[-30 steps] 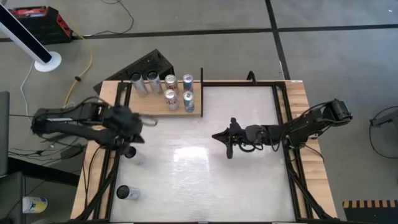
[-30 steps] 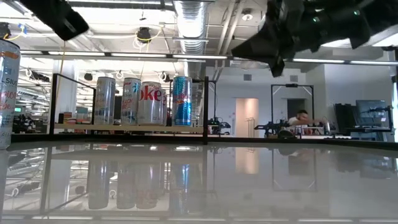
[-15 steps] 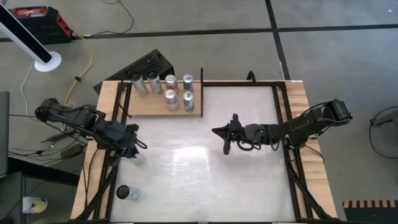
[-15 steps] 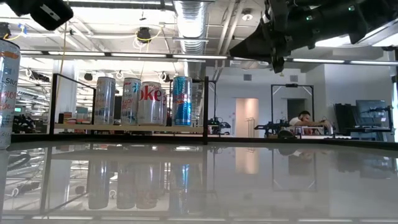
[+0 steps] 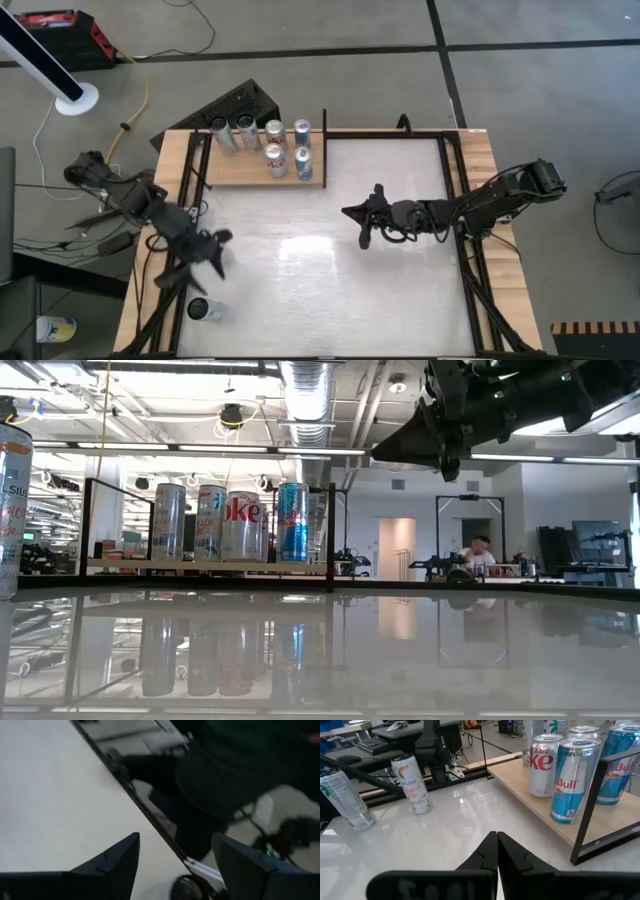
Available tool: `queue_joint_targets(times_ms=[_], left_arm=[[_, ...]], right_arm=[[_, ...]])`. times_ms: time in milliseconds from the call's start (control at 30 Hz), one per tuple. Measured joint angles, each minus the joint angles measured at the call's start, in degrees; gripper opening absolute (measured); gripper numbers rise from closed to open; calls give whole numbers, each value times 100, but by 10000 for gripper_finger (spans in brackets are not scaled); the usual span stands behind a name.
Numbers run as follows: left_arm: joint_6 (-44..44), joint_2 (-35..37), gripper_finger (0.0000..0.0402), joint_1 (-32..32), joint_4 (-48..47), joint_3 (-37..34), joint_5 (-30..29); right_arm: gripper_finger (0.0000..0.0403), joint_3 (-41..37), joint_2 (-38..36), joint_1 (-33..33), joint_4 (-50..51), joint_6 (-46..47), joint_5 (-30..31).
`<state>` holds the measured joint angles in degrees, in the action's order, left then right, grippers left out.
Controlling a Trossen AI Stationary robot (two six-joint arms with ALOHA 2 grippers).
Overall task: Place canned beverage on shelf
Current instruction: Put the bottom white soda can on the shelf
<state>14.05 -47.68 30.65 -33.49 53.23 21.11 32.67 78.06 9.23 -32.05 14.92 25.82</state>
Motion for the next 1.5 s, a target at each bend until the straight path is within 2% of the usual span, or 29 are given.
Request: queue_joint_targets(times_ms=[300,433,600,800,867,967,1033,1267,1400,1500], left_arm=[[677,-768,229,1523,-14,0,-815],[921,-835,229,2052,-94,74,-1320],[756,-833,229,2533,-126,166,-1769],[-138,-865,229,2559,-141,181,-2095],[15,-883,229,2497,-143,181,-2368],[493,-883,231,2344,-144,181,-3237],[630,-883,236,2237,-189,181,-3516],[518,-881,247,1930,-516,181,-3531],[203,-883,247,1860,-302,181,-3511],[470,-942,247,1771,-279,181,-3809]], right_arm=[[27,0,0,60,-98,132,0],[27,0,0,158,-96,160,-1],[27,0,0,243,-116,217,-2],[27,0,0,238,-117,372,0],[27,0,0,238,-116,369,-1],[27,0,0,238,-83,367,-2],[27,0,0,238,3,367,-2],[27,0,2,105,157,309,-1],[27,0,2,33,168,304,-2],[27,0,2,35,168,290,-4]])
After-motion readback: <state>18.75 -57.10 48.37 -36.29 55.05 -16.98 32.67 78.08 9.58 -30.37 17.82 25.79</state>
